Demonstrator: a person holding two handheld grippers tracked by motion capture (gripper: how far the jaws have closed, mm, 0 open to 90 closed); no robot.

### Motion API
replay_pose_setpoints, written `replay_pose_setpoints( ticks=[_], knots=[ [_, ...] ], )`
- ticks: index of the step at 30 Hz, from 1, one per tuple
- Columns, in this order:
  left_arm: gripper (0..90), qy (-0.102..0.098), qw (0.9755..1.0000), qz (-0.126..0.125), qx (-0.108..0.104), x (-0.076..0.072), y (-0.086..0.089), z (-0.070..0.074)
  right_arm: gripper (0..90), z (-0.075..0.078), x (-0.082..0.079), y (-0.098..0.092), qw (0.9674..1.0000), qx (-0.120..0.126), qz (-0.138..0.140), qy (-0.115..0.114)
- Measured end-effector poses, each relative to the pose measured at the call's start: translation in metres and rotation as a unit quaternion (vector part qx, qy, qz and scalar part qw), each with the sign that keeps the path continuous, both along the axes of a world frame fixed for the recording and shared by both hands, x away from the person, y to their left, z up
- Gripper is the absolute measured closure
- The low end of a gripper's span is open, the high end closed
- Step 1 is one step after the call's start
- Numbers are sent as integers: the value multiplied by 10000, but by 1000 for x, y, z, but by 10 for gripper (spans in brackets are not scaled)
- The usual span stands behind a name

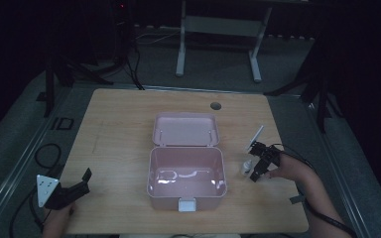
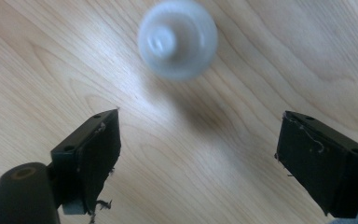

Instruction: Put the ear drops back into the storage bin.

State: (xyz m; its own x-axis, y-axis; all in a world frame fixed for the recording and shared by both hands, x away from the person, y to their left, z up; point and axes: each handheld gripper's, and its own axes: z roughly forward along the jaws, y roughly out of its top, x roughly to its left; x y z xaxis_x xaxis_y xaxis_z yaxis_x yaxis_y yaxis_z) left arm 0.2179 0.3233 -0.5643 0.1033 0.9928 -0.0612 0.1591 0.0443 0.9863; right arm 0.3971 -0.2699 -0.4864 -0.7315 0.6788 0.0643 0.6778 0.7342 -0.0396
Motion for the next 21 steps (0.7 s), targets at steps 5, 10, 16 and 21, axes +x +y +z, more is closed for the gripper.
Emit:
replay_pose_setpoints(
  ticks=[5, 10, 16, 21],
  knots=[
    [4, 0, 10000, -13, 23, 0, 0, 0, 187, -3, 9, 10, 10000, -12, 12, 59],
    [4, 1, 10000, -22, 19, 0, 0, 0, 269, -8, 17, 20, 9999, -46, 82, 143],
    [4, -2, 10000, -32, 35, 0, 0, 0, 399, -15, 24, 28, 9997, -68, 162, 196],
    [4, 5, 10000, -39, 34, 0, 0, 0, 435, -17, 28, 31, 9996, -97, 118, 226]
  ],
)
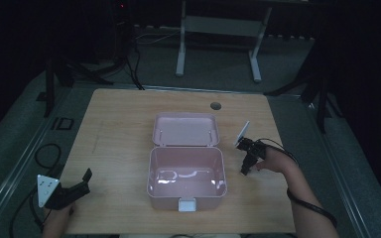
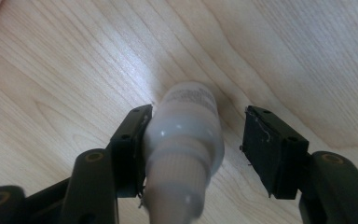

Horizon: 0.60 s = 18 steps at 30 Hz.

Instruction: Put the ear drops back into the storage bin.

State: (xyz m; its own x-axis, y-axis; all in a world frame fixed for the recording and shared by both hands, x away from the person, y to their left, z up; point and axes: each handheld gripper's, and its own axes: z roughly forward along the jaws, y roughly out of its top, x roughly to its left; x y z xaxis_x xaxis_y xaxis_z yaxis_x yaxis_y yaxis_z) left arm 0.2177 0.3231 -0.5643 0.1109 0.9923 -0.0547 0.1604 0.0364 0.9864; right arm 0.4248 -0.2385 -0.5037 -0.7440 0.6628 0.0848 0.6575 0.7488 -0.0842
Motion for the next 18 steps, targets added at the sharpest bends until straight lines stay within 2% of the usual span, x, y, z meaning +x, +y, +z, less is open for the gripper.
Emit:
replay_pose_setpoints(
  ticks=[2, 7, 10, 13, 18],
  knots=[
    [4, -1, 10000, -1, 4, 0, 0, 0, 447, -2, 0, 2, 10000, -43, 31, 19],
    [4, 3, 10000, -3, -4, 0, 0, 0, 558, -5, -1, 7, 9998, -42, 175, 101],
    [4, 10, 10000, 0, -2, 0, 0, 0, 593, -3, -4, 10, 9992, -177, 346, -14],
    [4, 6, 10000, -2, 0, 0, 0, 0, 594, -1, -6, 11, 9984, -212, 516, -26],
    [4, 9, 10000, 0, 5, 0, 0, 0, 595, 3, -12, 11, 9953, -181, 944, -84]
  ],
)
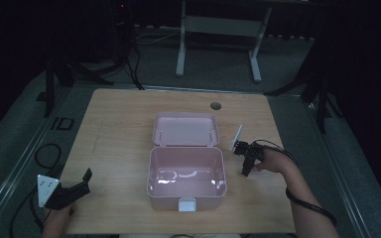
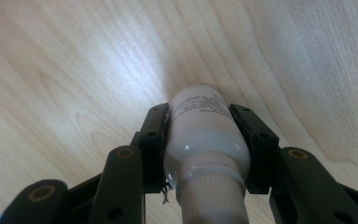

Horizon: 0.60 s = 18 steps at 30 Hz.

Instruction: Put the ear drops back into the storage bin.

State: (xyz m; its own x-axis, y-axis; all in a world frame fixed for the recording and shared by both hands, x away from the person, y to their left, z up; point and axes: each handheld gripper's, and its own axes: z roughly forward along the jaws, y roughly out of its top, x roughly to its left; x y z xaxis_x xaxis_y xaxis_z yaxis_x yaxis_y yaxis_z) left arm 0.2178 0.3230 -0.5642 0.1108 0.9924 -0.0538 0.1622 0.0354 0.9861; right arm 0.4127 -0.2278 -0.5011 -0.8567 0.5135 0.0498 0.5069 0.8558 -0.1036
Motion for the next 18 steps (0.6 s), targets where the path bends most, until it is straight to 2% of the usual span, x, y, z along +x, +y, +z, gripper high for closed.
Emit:
replay_pose_setpoints(
  ticks=[5, 12, 18],
  knots=[
    [4, 0, 10000, 0, 18, 0, 0, 0, 595, 3, -8, -3, 9989, 126, 453, 39],
    [4, 9, 10000, 6, 16, 0, 0, 0, 596, 7, -18, -9, 9948, 270, 981, 48],
    [4, 12, 10000, 12, 20, 0, 0, 0, 595, 11, -29, -12, 9873, 317, 1555, -13]
  ],
)
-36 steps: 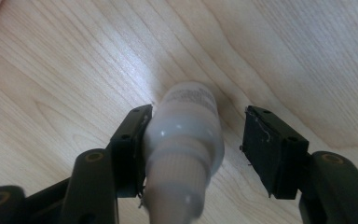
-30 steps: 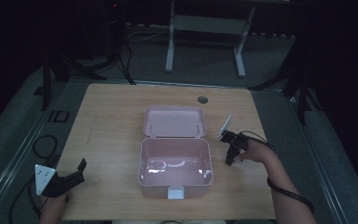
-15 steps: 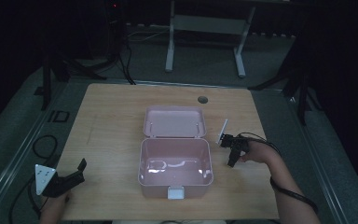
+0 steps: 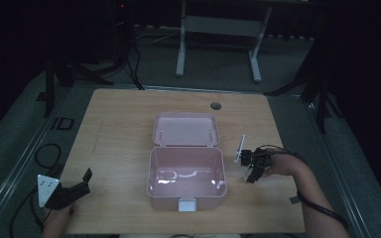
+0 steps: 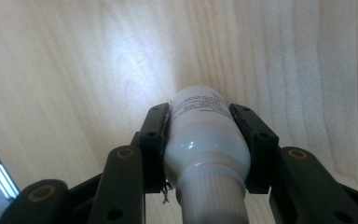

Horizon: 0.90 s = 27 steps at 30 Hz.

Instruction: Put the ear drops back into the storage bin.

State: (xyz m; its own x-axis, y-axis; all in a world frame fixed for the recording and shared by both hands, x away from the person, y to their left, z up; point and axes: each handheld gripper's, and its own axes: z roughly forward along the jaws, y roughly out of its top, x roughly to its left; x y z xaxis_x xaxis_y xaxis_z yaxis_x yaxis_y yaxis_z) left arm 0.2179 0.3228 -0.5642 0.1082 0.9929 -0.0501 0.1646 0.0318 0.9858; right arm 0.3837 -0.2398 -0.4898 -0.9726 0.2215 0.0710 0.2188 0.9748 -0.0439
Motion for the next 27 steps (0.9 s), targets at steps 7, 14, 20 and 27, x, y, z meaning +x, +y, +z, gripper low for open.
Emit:
replay_pose_setpoints(
  ticks=[7, 14, 20, 27],
  knots=[
    [4, 1, 10000, -1, 10, 0, 0, 0, 595, 3, -18, 4, 9967, -153, 766, -200],
    [4, 7, 10000, 4, 1, 0, 0, 0, 596, 5, -32, 8, 9922, -221, 1207, -227],
    [4, 3, 10000, 6, 4, 0, 0, 0, 597, 7, -39, 13, 9901, -249, 1376, -131],
    [5, -3, 10000, 13, -14, 0, 0, 0, 597, 15, -45, 21, 9889, -328, 1448, -81]
  ],
)
